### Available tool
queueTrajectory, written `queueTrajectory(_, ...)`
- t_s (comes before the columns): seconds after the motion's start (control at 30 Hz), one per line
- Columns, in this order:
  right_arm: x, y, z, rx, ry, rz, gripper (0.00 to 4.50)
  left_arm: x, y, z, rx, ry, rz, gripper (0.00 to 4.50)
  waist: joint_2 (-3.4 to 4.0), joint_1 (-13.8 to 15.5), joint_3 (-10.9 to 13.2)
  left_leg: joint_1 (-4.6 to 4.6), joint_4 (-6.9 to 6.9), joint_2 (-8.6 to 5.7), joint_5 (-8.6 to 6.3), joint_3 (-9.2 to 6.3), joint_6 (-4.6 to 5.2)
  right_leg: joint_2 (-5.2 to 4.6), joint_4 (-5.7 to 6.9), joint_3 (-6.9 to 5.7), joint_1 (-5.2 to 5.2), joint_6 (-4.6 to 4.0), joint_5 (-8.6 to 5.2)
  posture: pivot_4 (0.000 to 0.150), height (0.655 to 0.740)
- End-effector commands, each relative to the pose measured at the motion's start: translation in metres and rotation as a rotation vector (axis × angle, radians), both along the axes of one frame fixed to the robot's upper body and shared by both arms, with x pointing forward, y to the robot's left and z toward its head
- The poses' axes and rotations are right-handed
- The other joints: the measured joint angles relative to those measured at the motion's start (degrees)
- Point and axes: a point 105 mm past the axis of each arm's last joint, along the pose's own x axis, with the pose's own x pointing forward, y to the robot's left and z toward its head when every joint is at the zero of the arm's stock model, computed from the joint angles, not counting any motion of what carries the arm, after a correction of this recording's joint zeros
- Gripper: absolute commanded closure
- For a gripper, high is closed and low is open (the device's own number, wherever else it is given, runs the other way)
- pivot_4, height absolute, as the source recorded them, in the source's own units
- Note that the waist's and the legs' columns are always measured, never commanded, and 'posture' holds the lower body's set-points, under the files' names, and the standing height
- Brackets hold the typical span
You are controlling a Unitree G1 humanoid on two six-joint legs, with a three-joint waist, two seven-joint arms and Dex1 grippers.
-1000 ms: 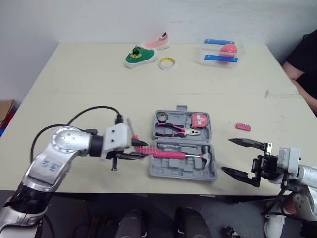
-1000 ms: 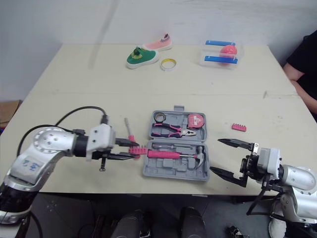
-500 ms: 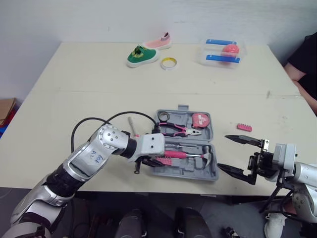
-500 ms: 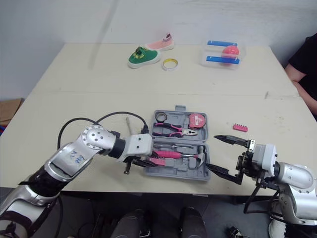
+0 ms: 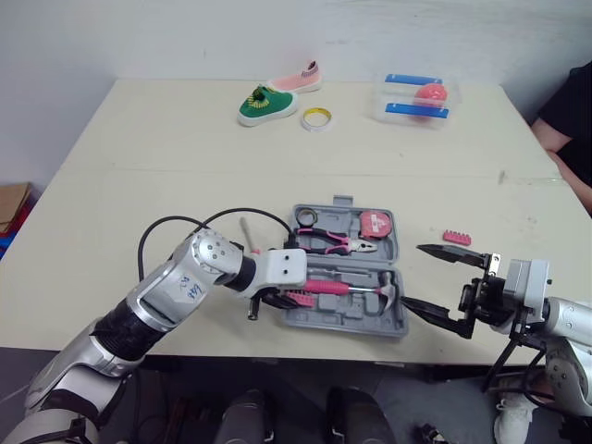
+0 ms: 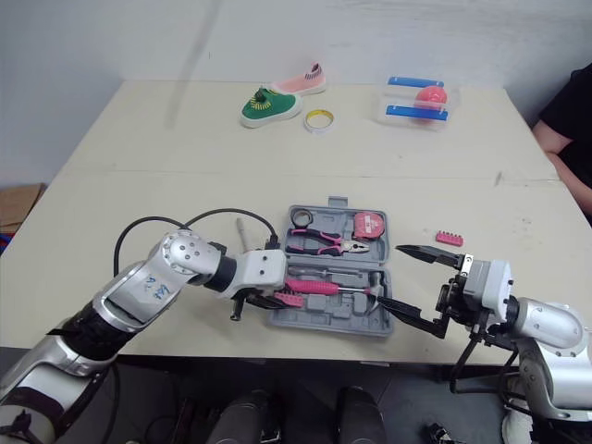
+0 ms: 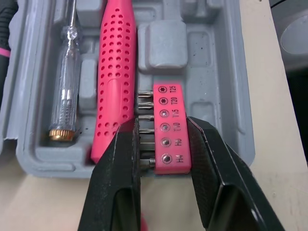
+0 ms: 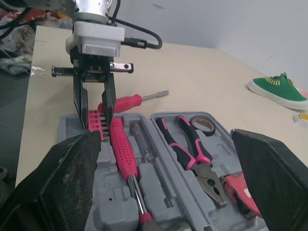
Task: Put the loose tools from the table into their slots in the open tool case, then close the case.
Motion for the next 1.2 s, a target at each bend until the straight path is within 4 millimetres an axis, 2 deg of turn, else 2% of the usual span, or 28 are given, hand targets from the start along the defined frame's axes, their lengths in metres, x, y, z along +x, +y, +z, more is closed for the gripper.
queueTrajectory(0.03, -0.003, 0.003, 0.008, -0.011, -0.030, 0.018, 0.00, 0.003, -0.006, 0.001, 0.008, -0.041, 0.002, 3.80, 0.00, 0.1, 0.0, 0.00, 0.01, 0.00, 0.00, 0.00, 0.01, 0.00, 0.00, 0.00, 0.00, 0.00, 0.00, 0.150, 0.7400)
queueTrajectory(0.27, -0.004, 0.002, 0.006, -0.003, -0.024, 0.018, 0.00, 0.004, -0.012, 0.001, -0.014, -0.051, 0.012, 3.80, 0.00, 1.0, 0.0, -0.04, 0.18, -0.01, -0.07, 0.00, 0.12, -0.01, 0.04, 0.00, 0.02, 0.02, 0.01, 0.150, 0.7400)
queueTrajectory(0.33, -0.005, 0.001, 0.004, -0.001, -0.020, 0.018, 0.00, 0.002, -0.013, 0.003, -0.038, -0.059, 0.007, 2.78, 0.00, 1.1, 0.0, -0.05, 0.20, -0.01, -0.08, 0.00, 0.14, -0.05, 0.04, 0.00, 0.02, 0.03, 0.02, 0.150, 0.7400)
queueTrajectory(0.53, -0.008, -0.003, -0.003, 0.002, 0.003, 0.024, 0.00, -0.011, -0.015, 0.030, -0.111, -0.064, -0.033, 0.26, -0.01, 1.1, 0.0, -0.10, 0.27, 0.00, -0.11, -0.03, 0.17, -0.07, 0.05, -0.03, 0.03, 0.04, 0.02, 0.150, 0.7400)
queueTrajectory(0.7, -0.008, -0.005, -0.005, -0.002, 0.019, 0.032, 0.00, -0.019, -0.005, 0.050, -0.178, -0.038, -0.020, 0.26, -0.02, 0.9, 0.0, -0.09, 0.28, 0.04, -0.14, -0.01, 0.14, -0.04, 0.07, -0.02, 0.02, 0.03, 0.01, 0.150, 0.7400)
queueTrajectory(0.8, -0.008, -0.004, -0.005, -0.003, 0.020, 0.033, 0.00, -0.009, -0.006, 0.057, -0.306, -0.114, -0.018, 0.26, -0.01, 1.0, 0.0, -0.08, 0.31, 0.04, -0.13, -0.02, 0.13, -0.03, 0.09, -0.03, 0.03, 0.03, 0.01, 0.150, 0.7400)
queueTrajectory(0.9, -0.007, -0.004, -0.004, -0.004, 0.019, 0.032, 0.00, -0.002, -0.001, 0.053, -0.389, -0.139, -0.008, 1.05, -0.03, 1.1, 0.0, -0.08, 0.35, 0.01, -0.16, -0.02, 0.17, -0.08, 0.07, -0.02, 0.06, 0.04, 0.02, 0.150, 0.7400)
queueTrajectory(1.03, -0.006, -0.001, 0.001, -0.010, 0.014, 0.031, 0.00, 0.003, 0.000, 0.038, -0.489, -0.116, 0.013, 2.83, -0.02, 1.1, 0.0, -0.09, 0.36, 0.02, -0.16, -0.02, 0.18, -0.09, 0.07, -0.06, 0.04, 0.04, 0.02, 0.150, 0.7400)
queueTrajectory(1.13, -0.004, 0.002, 0.006, -0.010, 0.007, 0.026, 0.00, 0.007, 0.006, 0.019, -0.462, -0.134, 0.018, 4.28, -0.03, 1.0, 0.0, -0.08, 0.37, 0.01, -0.18, -0.02, 0.19, -0.13, 0.06, -0.07, 0.05, 0.05, 0.03, 0.150, 0.7400)
queueTrajectory(1.2, -0.003, 0.003, 0.010, -0.011, 0.003, 0.020, 0.00, 0.009, 0.008, 0.009, -0.474, -0.147, 0.033, 4.45, -0.02, 1.1, 0.0, -0.09, 0.37, 0.03, -0.20, -0.02, 0.18, -0.12, 0.06, -0.11, 0.04, 0.04, 0.02, 0.150, 0.7400)
